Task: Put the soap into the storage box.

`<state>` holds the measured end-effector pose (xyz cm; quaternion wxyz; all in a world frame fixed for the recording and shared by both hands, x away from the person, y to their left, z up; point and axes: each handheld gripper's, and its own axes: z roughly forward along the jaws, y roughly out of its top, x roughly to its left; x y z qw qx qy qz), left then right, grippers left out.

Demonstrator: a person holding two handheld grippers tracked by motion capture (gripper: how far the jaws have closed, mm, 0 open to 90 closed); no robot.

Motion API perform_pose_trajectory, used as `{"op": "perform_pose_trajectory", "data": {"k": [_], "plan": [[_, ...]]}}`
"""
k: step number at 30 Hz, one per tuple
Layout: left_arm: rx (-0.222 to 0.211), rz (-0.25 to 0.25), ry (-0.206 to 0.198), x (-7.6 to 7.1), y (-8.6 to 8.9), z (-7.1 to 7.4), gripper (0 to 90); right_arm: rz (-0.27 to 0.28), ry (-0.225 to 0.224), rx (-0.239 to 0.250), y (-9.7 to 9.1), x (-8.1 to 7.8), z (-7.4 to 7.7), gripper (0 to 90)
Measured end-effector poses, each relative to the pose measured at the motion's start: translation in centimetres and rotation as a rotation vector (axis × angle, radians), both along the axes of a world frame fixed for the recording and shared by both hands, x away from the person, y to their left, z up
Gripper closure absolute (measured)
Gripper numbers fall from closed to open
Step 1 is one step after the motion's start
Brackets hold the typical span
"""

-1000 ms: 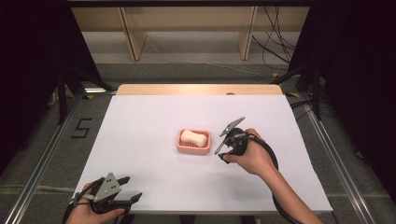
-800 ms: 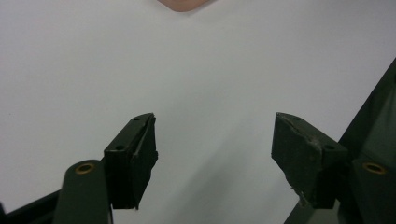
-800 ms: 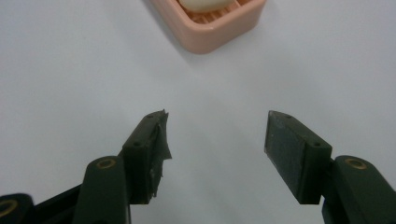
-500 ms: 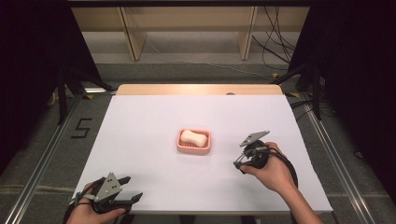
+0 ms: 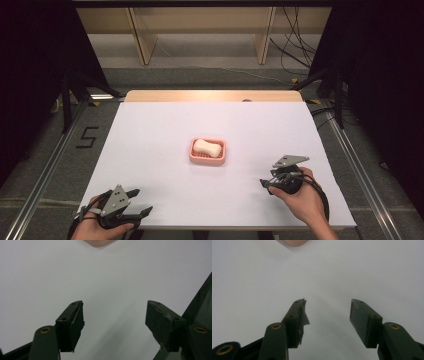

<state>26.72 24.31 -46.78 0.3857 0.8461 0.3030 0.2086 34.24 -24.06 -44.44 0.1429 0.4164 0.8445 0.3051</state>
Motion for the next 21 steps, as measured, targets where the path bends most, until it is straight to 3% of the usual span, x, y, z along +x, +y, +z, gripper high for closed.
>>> {"op": "perform_pose_trajectory", "data": {"k": [2, 5, 7, 9, 10, 12, 15, 17, 19, 21], "plan": [[-0.004, -0.002, 0.001, -0.01, -0.04, 0.00, 30.5, -0.025, -0.002, 0.019, -0.31, -0.26, -0.16, 48.1], [-0.003, 0.000, -0.003, -0.07, -0.08, 0.04, 30.6, -0.041, -0.042, 0.029, -0.82, -0.37, -0.50, 48.7], [0.015, -0.015, -0.010, 0.04, 0.04, 0.14, 30.6, -0.052, -0.044, 0.037, -0.93, -0.47, -0.54, 49.7], [-0.009, 0.008, 0.005, -0.11, -0.10, -0.01, 30.6, -0.077, -0.025, 0.054, -0.87, -0.70, -0.47, 51.0], [-0.010, 0.008, 0.005, -0.12, -0.10, -0.02, 30.5, -0.074, -0.042, 0.046, -1.02, -0.70, -0.60, 52.1], [-0.010, 0.008, 0.005, -0.13, -0.12, 0.00, 30.6, -0.083, -0.027, 0.045, -1.07, -0.88, -0.63, 58.9], [-0.008, 0.006, 0.002, -0.14, -0.14, 0.02, 30.6, -0.069, -0.046, 0.016, -1.05, -1.02, -0.77, 65.5], [-0.006, 0.002, 0.003, -0.12, -0.15, 0.01, 30.5, -0.070, -0.035, 0.021, -0.96, -1.09, -0.77, 66.5], [0.006, -0.013, 0.000, -0.08, -0.07, 0.12, 30.6, -0.051, -0.064, -0.003, -1.00, -0.99, -0.97, 66.7], [-0.009, -0.002, 0.003, -0.24, -0.18, 0.06, 30.5, -0.058, -0.062, 0.008, -0.92, -1.06, -0.91, 66.4]]}}
